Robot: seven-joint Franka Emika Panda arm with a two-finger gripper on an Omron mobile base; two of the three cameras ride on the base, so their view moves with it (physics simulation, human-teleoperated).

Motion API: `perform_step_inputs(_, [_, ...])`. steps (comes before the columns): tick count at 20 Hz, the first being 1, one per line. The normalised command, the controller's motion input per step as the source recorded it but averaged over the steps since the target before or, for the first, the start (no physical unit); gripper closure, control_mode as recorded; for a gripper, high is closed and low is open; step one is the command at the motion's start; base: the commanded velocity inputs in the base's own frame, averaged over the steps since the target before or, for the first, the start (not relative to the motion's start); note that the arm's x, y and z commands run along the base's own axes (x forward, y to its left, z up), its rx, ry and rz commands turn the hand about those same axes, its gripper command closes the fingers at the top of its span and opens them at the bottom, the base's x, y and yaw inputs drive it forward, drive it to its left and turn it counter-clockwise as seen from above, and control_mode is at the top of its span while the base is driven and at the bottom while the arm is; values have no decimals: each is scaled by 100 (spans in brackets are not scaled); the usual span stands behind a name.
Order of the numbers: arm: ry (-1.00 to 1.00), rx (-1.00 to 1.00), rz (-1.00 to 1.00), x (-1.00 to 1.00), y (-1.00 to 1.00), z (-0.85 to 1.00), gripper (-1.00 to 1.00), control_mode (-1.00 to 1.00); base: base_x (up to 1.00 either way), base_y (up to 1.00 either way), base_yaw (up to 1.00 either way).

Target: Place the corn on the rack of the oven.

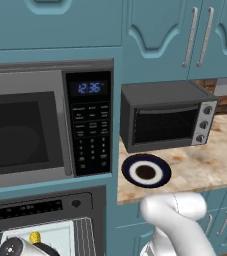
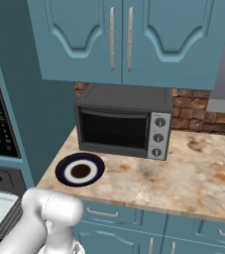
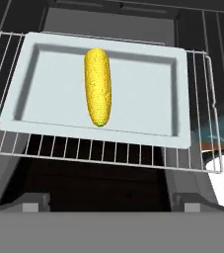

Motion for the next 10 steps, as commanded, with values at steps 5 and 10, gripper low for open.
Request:
perform_step_inputs(5, [-2, 4, 0, -95, -29, 1, -100, -100, 0, 0, 0])
perform_step_inputs(10, [0, 7, 0, -73, -38, 10, -100, -100, 0, 0, 0])
